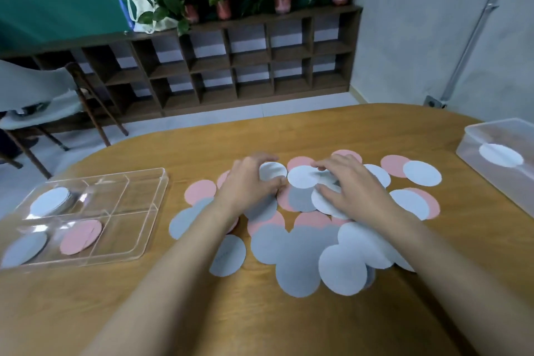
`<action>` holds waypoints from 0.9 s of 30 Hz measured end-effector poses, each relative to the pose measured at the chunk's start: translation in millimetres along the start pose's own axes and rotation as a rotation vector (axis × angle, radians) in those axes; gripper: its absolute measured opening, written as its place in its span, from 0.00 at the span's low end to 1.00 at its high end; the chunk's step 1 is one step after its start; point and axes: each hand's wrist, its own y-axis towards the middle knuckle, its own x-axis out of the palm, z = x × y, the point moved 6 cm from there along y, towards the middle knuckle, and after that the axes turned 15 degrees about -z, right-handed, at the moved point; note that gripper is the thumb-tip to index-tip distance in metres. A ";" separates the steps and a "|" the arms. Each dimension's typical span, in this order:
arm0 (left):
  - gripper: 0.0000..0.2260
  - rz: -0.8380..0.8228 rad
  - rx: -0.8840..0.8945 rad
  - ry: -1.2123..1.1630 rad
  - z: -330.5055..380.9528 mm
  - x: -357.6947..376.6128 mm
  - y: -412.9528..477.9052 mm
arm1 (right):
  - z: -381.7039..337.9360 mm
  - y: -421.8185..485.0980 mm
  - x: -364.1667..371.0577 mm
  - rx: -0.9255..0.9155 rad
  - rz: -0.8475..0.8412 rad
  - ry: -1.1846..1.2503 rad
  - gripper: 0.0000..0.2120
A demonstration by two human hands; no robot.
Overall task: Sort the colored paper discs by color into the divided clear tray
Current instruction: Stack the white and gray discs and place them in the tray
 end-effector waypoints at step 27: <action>0.14 0.242 0.374 0.207 22.1 41.9 -0.9 | 14.3 12.5 16.0 -0.225 0.155 0.056 0.09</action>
